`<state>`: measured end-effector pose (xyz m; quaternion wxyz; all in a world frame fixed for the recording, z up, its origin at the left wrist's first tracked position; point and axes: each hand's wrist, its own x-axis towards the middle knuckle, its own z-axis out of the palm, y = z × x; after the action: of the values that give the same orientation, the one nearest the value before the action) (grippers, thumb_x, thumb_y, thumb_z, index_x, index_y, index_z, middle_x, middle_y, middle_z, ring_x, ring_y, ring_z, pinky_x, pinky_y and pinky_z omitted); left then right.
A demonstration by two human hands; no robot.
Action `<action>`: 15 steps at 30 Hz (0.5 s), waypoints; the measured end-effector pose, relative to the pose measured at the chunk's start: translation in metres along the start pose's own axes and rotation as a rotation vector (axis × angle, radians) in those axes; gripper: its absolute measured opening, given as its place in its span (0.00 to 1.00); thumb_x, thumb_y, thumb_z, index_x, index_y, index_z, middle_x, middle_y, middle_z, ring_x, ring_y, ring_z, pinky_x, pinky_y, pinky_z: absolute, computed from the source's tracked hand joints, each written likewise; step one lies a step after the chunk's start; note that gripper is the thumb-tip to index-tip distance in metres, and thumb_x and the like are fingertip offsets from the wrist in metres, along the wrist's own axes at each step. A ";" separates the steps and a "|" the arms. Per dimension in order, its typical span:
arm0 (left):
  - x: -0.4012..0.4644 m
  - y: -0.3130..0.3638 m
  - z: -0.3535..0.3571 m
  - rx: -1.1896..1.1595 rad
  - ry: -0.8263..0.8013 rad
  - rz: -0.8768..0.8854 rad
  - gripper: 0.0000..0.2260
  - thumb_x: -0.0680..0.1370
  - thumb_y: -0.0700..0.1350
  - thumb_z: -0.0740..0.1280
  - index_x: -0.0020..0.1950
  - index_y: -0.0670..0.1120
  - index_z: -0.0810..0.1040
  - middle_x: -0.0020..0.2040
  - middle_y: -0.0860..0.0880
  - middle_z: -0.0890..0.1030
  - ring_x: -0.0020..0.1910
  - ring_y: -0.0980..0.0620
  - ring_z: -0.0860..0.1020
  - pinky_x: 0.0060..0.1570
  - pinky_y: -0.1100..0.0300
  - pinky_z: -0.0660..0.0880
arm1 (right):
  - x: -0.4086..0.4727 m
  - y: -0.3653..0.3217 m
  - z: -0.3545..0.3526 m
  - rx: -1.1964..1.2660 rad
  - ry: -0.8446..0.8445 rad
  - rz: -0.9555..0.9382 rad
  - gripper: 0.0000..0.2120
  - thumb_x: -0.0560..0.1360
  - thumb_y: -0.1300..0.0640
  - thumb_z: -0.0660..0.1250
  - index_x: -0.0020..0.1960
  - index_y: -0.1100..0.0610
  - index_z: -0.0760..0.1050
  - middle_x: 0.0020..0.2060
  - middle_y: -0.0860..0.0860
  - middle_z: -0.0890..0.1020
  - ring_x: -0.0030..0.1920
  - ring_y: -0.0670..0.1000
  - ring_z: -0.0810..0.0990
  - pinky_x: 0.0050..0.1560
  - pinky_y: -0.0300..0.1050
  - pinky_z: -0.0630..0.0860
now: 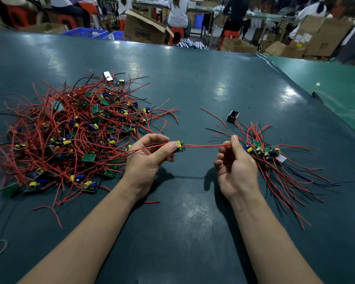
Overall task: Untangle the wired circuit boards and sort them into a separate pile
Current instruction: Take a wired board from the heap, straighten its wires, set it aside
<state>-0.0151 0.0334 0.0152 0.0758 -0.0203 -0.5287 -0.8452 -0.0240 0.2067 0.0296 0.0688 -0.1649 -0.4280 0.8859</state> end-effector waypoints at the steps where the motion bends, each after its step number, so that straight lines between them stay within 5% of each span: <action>1: 0.000 0.000 0.000 0.005 -0.005 0.001 0.12 0.65 0.40 0.74 0.45 0.41 0.76 0.34 0.47 0.80 0.30 0.50 0.75 0.36 0.63 0.75 | 0.000 0.000 0.000 0.029 0.000 0.017 0.15 0.81 0.53 0.63 0.37 0.58 0.74 0.25 0.49 0.76 0.24 0.44 0.73 0.23 0.34 0.70; 9: -0.002 -0.001 -0.003 0.074 -0.050 -0.006 0.15 0.66 0.41 0.75 0.51 0.42 0.78 0.40 0.47 0.83 0.37 0.50 0.81 0.43 0.61 0.79 | -0.013 0.014 0.009 -0.093 -0.247 0.034 0.10 0.67 0.56 0.72 0.45 0.61 0.80 0.37 0.53 0.85 0.33 0.48 0.83 0.32 0.36 0.79; 15: -0.003 -0.001 -0.005 0.150 -0.077 -0.035 0.17 0.64 0.42 0.77 0.50 0.43 0.79 0.42 0.46 0.83 0.39 0.49 0.82 0.45 0.60 0.79 | -0.015 0.022 0.010 -0.226 -0.263 0.002 0.04 0.64 0.58 0.74 0.36 0.59 0.84 0.35 0.55 0.85 0.30 0.49 0.81 0.31 0.38 0.78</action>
<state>-0.0125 0.0301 0.0119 0.0418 -0.0380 -0.5931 -0.8031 -0.0130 0.1815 0.0216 -0.0077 -0.0546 -0.5302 0.8461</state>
